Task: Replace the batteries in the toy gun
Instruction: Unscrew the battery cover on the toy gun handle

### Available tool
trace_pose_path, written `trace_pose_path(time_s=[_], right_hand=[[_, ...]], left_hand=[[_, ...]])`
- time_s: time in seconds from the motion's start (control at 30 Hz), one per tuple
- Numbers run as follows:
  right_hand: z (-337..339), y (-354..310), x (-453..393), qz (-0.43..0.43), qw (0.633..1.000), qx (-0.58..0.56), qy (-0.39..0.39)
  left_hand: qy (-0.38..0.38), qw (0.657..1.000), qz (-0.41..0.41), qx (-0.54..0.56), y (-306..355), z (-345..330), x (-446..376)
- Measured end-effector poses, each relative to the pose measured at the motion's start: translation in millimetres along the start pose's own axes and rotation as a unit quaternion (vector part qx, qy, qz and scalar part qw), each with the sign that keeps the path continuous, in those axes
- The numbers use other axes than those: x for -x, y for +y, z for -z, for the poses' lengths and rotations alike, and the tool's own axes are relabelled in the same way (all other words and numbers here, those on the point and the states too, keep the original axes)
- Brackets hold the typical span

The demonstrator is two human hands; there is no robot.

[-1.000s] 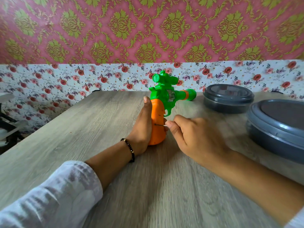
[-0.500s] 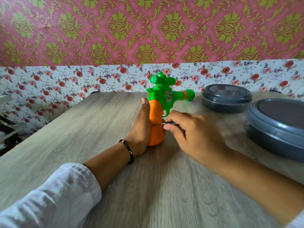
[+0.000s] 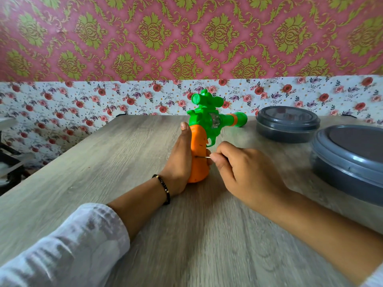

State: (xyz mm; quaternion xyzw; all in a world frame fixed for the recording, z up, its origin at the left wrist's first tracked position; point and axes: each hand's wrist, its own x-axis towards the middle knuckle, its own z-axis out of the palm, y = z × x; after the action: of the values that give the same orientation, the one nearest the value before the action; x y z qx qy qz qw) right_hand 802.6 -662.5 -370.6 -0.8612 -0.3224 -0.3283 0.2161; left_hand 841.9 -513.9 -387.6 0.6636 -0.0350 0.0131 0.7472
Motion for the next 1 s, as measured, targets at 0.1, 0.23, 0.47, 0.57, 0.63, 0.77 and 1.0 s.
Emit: trace_pose_path(time_s=[0.1, 0.23, 0.47, 0.57, 0.63, 0.77, 1.0], right_hand=[[-0.4, -0.7, -1.3, 0.012, 1.0, 0.001, 0.001], [-0.4, -0.9, -3.6, -0.005, 0.999, -0.053, -0.007], [-2.1, -1.3, -5.6, -0.064, 0.981, -0.183, 0.001], [-5.7, -1.0, -4.8, -0.083, 0.973, -0.216, -0.007], [-7.7, -1.7, -4.5, -0.09, 0.976, -0.196, 0.005], [-6.6, -1.8, -4.2, -0.08, 0.99, -0.112, 0.016], [-1.8, -3.9, -5.0, -0.049, 0.995, -0.088, 0.001]], left_hand=[[0.004, 1.0, -0.007, 0.009, 0.7, -0.8, 0.5], [0.002, 1.0, -0.016, 0.011, -0.9, 0.1, -0.5], [0.0, 1.0, -0.013, 0.001, -2.5, 1.9, -2.2], [0.003, 1.0, -0.006, -0.006, -2.5, 2.7, -2.8], [0.005, 1.0, 0.002, -0.009, -1.1, 1.7, -1.7], [0.003, 1.0, 0.004, -0.013, 0.3, 0.3, 0.0], [0.006, 1.0, 0.008, -0.008, 0.2, 0.2, -0.7]])
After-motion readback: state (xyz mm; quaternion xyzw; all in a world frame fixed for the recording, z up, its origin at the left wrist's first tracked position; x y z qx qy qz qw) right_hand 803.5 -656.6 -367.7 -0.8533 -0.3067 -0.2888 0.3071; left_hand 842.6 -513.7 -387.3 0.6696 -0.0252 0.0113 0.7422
